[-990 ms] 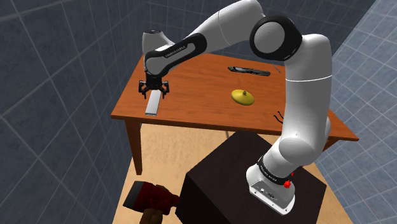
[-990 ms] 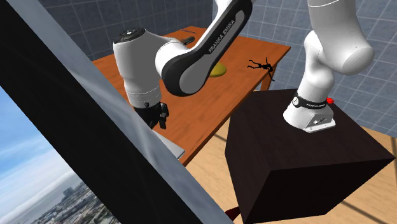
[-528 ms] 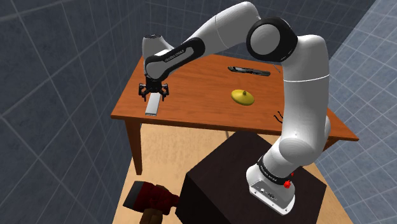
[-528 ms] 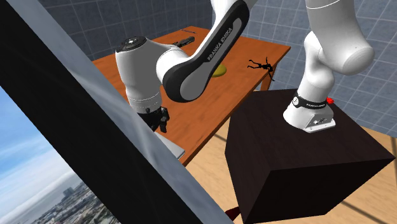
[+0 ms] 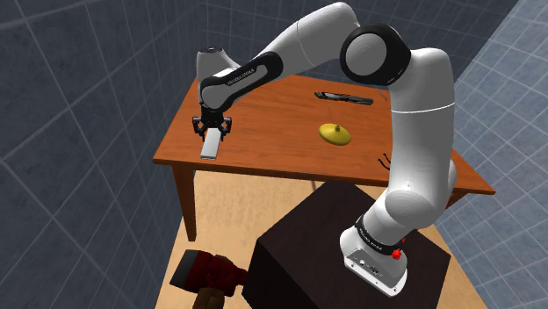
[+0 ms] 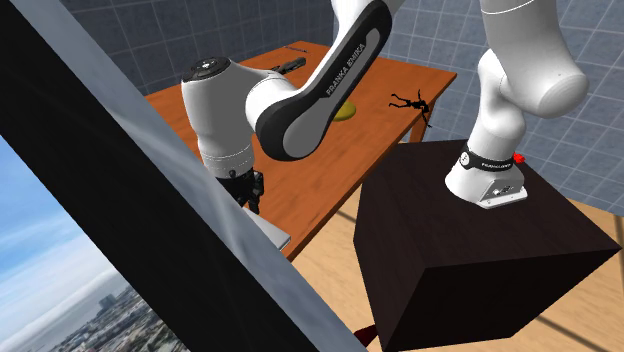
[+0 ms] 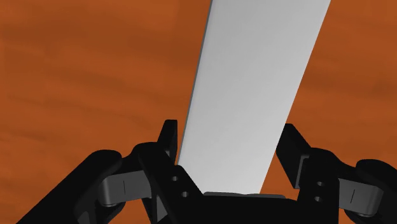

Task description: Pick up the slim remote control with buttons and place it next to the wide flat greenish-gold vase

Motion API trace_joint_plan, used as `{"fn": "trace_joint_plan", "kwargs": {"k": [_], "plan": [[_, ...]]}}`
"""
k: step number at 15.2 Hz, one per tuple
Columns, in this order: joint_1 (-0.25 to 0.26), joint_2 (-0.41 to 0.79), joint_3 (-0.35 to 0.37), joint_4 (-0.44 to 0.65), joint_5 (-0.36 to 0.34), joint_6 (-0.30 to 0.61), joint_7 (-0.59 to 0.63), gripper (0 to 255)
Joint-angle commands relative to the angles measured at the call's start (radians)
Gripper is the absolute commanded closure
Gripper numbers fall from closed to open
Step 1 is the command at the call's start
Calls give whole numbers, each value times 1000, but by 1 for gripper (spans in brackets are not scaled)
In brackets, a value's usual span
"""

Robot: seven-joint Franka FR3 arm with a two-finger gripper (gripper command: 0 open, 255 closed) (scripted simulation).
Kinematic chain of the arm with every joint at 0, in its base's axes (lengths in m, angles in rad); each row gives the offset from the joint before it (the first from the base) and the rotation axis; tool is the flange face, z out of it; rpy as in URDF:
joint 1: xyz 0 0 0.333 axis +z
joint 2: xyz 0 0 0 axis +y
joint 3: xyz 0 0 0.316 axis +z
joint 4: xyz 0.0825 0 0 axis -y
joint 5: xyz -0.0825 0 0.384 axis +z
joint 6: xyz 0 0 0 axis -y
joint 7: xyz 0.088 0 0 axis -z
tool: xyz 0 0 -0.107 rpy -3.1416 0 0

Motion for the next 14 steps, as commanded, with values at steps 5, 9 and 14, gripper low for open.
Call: {"fn": "trace_joint_plan", "kwargs": {"k": [5,9,14], "plan": [[0,0,0,0,0,0,0,255],[-5,-32,7,6,11,-38,-7,255],[-10,-70,16,18,24,-87,-16,255]]}}
